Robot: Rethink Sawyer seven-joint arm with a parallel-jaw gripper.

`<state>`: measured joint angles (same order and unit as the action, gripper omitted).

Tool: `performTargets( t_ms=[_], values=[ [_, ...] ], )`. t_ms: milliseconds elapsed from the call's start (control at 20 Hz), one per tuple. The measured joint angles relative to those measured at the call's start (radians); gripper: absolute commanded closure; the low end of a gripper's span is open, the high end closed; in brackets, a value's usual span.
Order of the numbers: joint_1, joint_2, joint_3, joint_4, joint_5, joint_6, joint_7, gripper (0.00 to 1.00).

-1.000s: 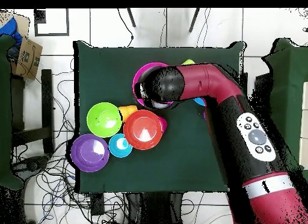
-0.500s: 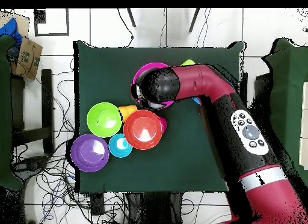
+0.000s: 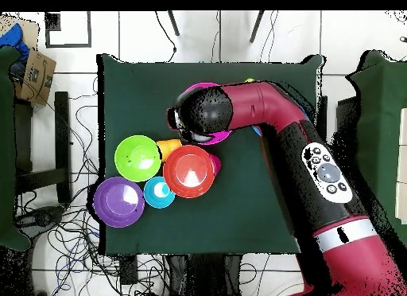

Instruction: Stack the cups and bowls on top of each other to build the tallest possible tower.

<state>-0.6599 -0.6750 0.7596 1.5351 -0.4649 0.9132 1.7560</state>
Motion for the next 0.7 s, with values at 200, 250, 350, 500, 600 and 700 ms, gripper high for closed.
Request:
performTargets(
  t_ms=[200,250,350,500,600,700],
  values=[
    [0.0,-0.005,0.0,-0.001,-0.002,0.0,0.0,0.0],
    [0.0,-0.006,0.0,-0.002,-0.003,0.0,0.0,0.0],
    [0.001,-0.009,0.0,-0.004,-0.005,0.0,0.0,0.0],
    [0.01,-0.028,-0.005,-0.011,-0.027,-0.002,0.0,0.0],
    [0.017,-0.04,-0.009,-0.012,-0.04,-0.004,0.0,0.0],
    [0.034,-0.067,-0.019,-0.013,-0.067,-0.01,0.0,0.0]
  ],
)
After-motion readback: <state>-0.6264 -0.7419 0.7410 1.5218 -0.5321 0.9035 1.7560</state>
